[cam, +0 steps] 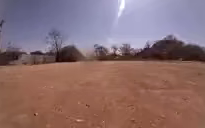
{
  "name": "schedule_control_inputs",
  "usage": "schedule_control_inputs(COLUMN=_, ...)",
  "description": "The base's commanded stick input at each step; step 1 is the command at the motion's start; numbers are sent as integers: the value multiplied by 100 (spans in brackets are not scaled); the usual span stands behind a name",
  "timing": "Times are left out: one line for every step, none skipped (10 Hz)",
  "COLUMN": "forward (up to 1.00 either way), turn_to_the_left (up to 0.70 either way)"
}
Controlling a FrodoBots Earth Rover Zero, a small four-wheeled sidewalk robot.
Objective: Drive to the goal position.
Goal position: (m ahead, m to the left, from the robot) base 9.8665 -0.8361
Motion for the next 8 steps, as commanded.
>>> schedule_control_inputs(forward=100, turn_to_the_left=0)
schedule_control_inputs(forward=100, turn_to_the_left=27)
schedule_control_inputs(forward=100, turn_to_the_left=27)
schedule_control_inputs(forward=100, turn_to_the_left=0)
schedule_control_inputs(forward=100, turn_to_the_left=0)
schedule_control_inputs(forward=100, turn_to_the_left=0)
schedule_control_inputs(forward=100, turn_to_the_left=0)
schedule_control_inputs(forward=100, turn_to_the_left=0)
